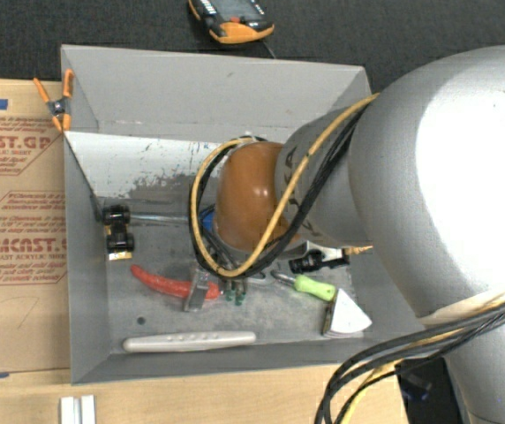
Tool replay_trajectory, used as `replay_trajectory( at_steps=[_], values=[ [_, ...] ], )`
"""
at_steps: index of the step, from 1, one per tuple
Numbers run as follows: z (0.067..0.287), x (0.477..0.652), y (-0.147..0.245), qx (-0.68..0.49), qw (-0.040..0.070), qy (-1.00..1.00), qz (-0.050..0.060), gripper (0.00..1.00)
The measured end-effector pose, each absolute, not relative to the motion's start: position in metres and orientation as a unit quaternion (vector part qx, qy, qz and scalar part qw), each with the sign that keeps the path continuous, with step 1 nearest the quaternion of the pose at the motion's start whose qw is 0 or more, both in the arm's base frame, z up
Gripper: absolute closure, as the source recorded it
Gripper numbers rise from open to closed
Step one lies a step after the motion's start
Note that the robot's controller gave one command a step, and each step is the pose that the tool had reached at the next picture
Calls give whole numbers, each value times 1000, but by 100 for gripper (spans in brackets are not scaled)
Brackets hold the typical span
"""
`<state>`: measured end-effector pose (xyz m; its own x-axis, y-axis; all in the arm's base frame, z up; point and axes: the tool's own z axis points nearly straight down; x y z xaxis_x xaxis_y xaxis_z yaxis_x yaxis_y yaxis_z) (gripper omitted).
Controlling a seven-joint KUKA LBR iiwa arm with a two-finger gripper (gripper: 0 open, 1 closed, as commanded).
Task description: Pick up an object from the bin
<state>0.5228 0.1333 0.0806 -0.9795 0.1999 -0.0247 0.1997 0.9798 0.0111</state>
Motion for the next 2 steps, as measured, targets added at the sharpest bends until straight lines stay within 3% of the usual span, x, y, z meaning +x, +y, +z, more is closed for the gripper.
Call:
replay_trajectory(
  at_steps=[1, 2],
  values=[
    [161, 512, 139, 109, 13, 994, 5, 100],
    [161, 512, 139, 109, 13, 994, 5, 100]
  ],
)
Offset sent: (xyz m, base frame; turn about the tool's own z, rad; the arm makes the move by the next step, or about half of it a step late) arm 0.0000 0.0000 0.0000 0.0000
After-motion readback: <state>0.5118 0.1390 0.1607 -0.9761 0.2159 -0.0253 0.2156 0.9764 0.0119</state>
